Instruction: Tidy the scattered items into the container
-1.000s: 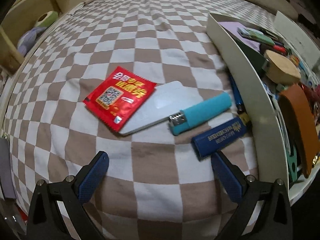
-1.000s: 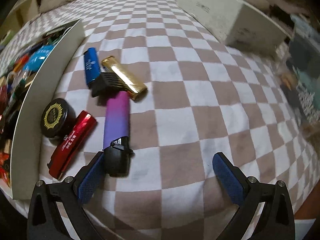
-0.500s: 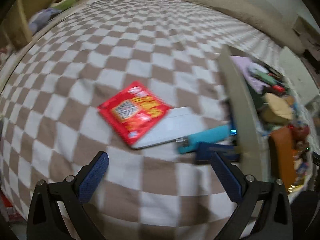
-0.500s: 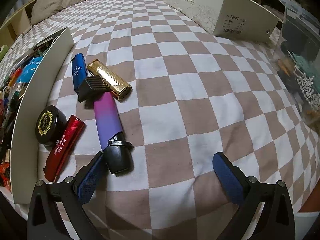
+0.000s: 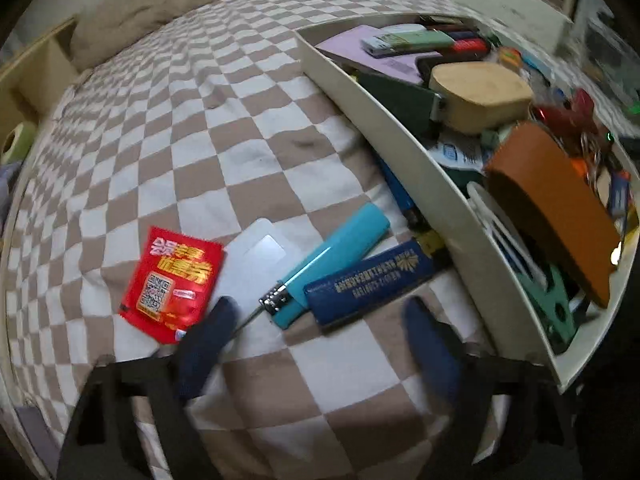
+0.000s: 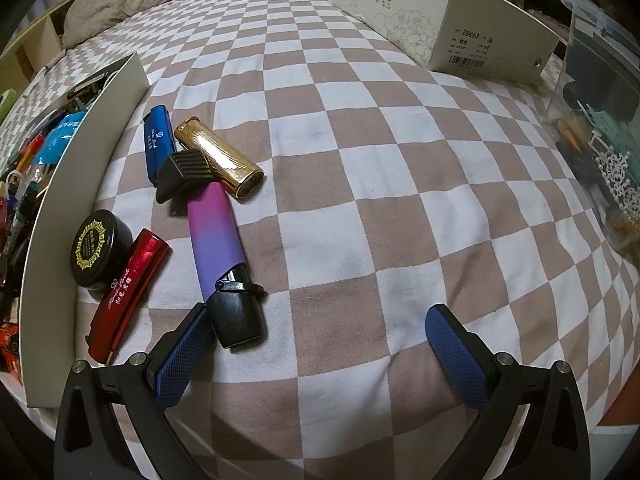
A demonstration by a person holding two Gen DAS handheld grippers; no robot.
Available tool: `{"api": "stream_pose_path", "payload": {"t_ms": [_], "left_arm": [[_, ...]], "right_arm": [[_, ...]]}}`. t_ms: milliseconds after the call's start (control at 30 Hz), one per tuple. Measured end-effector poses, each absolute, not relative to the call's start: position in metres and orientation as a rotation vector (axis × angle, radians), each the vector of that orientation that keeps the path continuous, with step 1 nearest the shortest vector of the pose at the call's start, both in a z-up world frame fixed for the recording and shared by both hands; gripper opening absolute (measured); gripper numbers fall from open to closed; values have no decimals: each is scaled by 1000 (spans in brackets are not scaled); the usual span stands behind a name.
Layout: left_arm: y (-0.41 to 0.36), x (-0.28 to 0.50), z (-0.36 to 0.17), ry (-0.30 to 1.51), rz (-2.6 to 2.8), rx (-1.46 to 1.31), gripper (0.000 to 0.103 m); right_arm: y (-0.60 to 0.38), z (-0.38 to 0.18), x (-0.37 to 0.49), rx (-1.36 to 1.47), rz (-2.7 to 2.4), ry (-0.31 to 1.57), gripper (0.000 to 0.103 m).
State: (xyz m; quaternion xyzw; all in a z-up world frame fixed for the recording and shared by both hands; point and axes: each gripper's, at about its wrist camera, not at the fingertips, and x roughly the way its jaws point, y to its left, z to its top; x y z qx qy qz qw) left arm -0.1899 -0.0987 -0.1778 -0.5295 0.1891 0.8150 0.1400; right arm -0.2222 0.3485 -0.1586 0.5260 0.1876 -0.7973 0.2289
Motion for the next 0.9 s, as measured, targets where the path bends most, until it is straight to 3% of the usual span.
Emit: {"api": "stream_pose_path", "payload": {"t_ms": [33, 100, 433, 533, 733, 900], "left_arm": [[-98, -191, -177, 555, 2343, -1522, 68], [-97, -191, -174, 569, 2333, -1504, 61], [-74, -181, -176, 720, 2282, -1371, 59], [-75, -170, -178, 775, 2281, -1320, 43], [-85, -148, -177, 783, 2310, -1290, 31], [-97, -134, -172, 712, 2353, -1298, 27]], "right_arm": [[348, -159, -222, 1448, -2195, 516, 103], [348, -159, -222, 1448, -2195, 517, 103], [348, -159, -224, 1447, -2195, 515, 103], [347, -158, -224, 1448, -2195, 516, 103], [347, -158, -224, 1447, -2195, 514, 103], [347, -158, -223, 1444, -2196, 518, 103]]}}
